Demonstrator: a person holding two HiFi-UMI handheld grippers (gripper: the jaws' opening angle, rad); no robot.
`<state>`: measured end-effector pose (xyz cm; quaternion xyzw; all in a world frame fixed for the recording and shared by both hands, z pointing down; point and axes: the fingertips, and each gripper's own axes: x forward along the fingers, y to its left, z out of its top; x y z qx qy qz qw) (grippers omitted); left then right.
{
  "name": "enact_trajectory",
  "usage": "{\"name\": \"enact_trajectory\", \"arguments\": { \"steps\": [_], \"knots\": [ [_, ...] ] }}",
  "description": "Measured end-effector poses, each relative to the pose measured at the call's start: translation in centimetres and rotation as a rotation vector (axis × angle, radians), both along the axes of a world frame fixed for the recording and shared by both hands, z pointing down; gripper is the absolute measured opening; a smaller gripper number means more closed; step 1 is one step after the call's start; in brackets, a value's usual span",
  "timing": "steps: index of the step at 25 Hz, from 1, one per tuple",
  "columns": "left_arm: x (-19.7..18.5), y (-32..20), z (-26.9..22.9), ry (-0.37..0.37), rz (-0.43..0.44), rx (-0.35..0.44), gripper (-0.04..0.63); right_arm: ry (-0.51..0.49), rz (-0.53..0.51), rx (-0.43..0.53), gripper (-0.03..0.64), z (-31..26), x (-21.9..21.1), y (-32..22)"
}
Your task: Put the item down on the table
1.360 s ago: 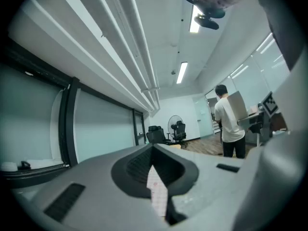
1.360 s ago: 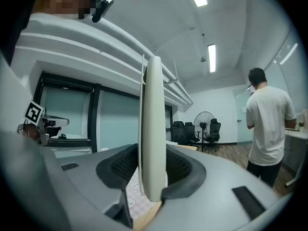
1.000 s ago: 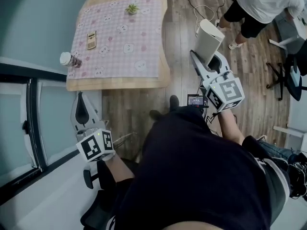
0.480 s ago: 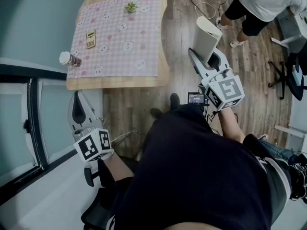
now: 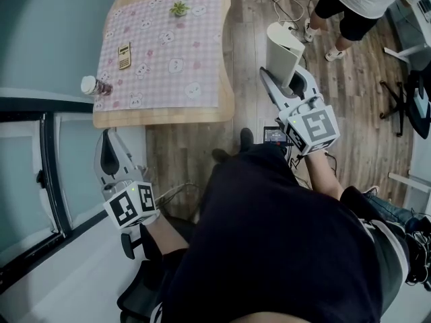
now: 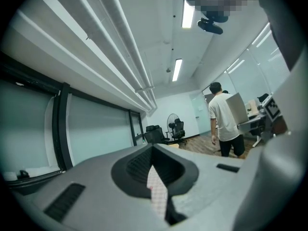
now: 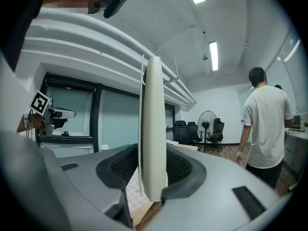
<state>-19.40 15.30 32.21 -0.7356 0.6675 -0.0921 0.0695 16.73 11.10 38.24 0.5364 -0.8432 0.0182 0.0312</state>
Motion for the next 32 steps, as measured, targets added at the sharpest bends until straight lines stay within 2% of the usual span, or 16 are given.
{"name": "enact_trajectory", "arguments": {
  "steps": [9, 12, 19, 27, 32],
  "knots": [
    [3.4, -1.8, -0.6, -0.055, -0.007, -0.014, -0.002, -0.038, -0.021, 0.026, 0.169, 0.3, 1.7, -1.3],
    [3.9, -2.4, -1.3, -0.042, -0.01, 0.001, -0.002, -0.056, -0.016, 0.034, 0.167, 0.5, 2.1, -1.6],
    [4.4, -4.1, -0.5, -0.05, 0.002, -0.028, -0.002, -0.056, -0.021, -0.018, 0.169, 2.8, 2.6, -1.8],
    [2.3, -6.5, 1.7, -0.024, 0.01, -0.069, 0.0, -0.021, -0.048, -0.074, 0.168, 4.1, 0.0, -4.1],
    [0.1, -10.2, 2.4, 0.007, 0.044, -0.048, -0.002, 0.013, 0.0, -0.067, 0.169, 3.7, -1.7, -6.7]
  ]
}}
